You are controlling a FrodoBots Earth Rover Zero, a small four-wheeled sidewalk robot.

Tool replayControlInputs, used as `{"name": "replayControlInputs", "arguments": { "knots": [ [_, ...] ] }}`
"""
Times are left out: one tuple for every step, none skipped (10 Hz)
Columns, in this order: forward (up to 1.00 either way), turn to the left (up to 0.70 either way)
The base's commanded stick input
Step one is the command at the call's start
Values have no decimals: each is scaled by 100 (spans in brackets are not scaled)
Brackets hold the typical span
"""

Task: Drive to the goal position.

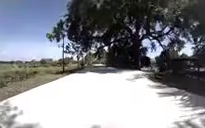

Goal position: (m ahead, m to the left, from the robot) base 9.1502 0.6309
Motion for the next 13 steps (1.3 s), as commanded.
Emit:
{"name": "replayControlInputs", "arguments": {
  "knots": [
    [85, 0],
    [85, 0],
    [85, 0],
    [85, 0],
    [85, 0],
    [85, 0],
    [85, 0],
    [85, 0],
    [85, 0],
    [85, 20],
    [85, 32],
    [85, 34],
    [85, 34]
  ]
}}
